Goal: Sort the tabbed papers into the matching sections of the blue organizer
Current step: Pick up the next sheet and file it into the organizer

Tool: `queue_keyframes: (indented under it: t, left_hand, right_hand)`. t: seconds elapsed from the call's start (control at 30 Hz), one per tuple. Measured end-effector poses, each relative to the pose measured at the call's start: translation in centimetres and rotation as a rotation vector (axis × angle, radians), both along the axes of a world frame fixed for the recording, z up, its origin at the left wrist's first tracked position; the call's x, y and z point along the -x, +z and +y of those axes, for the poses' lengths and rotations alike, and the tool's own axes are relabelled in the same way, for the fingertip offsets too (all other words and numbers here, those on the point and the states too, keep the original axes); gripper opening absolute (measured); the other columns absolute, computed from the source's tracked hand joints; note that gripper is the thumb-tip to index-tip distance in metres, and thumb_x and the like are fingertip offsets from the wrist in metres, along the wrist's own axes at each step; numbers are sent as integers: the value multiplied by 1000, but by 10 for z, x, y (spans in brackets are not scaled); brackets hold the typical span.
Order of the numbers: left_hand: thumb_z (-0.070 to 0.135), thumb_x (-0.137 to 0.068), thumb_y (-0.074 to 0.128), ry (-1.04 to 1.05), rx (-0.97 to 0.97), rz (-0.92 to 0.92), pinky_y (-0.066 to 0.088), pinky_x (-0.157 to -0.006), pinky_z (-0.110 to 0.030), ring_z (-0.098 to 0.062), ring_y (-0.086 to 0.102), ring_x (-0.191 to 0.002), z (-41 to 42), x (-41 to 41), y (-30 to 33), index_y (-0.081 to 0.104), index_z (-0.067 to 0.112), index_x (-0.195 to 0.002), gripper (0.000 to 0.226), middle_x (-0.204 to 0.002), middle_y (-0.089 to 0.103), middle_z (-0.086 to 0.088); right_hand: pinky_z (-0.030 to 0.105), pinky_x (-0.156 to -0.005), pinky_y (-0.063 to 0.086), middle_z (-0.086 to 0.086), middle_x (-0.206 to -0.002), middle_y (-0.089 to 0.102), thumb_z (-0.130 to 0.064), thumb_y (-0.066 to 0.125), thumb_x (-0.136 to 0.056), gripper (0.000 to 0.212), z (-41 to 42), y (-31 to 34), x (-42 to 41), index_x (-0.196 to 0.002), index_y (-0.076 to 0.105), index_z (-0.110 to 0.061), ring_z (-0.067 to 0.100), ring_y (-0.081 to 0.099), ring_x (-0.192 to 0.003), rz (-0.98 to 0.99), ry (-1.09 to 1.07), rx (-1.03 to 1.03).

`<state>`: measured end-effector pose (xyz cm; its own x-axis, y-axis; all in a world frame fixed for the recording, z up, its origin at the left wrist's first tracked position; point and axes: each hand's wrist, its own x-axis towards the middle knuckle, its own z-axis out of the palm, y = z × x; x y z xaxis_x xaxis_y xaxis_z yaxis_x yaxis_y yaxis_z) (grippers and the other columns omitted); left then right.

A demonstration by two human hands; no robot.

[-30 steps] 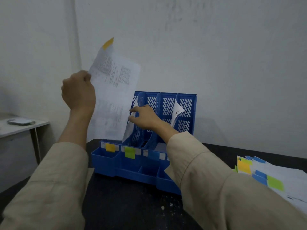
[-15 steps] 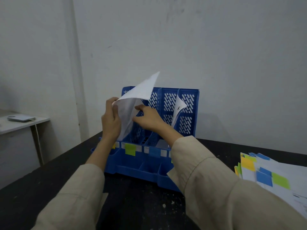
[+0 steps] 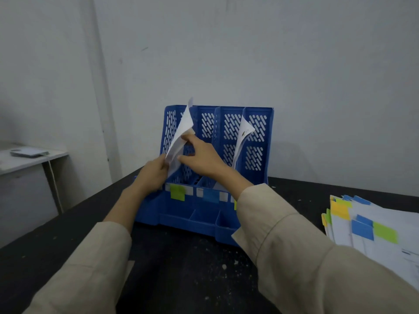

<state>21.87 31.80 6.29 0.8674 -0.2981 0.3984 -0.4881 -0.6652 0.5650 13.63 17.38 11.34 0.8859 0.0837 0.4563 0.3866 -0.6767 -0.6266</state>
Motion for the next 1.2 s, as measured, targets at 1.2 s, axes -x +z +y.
queue_keyframes:
  t: [1.2]
  left_hand:
    - [67, -89, 23, 23, 168, 231, 30, -108, -49, -35, 46, -122, -9, -9, -8, 58, 14, -122, 71, -128, 55, -15]
  right_hand:
    - [43, -74, 54, -1, -142, 48, -16, 65, -83, 116, -10, -67, -19, -136, -35, -41, 28, 64, -98, -144, -81, 365]
